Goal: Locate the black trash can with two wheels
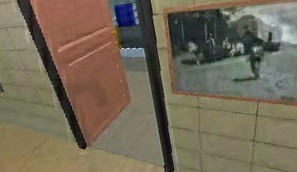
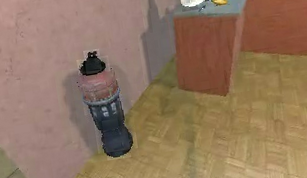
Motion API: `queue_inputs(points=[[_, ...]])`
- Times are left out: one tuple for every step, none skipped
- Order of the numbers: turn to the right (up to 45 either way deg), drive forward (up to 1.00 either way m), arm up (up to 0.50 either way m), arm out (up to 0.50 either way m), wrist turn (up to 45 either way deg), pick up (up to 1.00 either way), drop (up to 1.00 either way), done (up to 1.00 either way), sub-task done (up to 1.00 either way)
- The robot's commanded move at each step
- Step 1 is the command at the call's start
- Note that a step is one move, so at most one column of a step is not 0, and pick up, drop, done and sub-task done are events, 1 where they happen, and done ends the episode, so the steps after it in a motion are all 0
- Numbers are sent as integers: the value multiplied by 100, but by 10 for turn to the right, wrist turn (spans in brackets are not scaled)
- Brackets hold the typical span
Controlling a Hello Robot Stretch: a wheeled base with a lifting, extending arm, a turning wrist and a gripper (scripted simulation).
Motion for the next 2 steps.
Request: queue_inputs(points=[[-150, 0, 0, 0, 0, 0, 0, 0, 0], [0, 100, 0, 0, 0, 0, 0, 0, 0]])
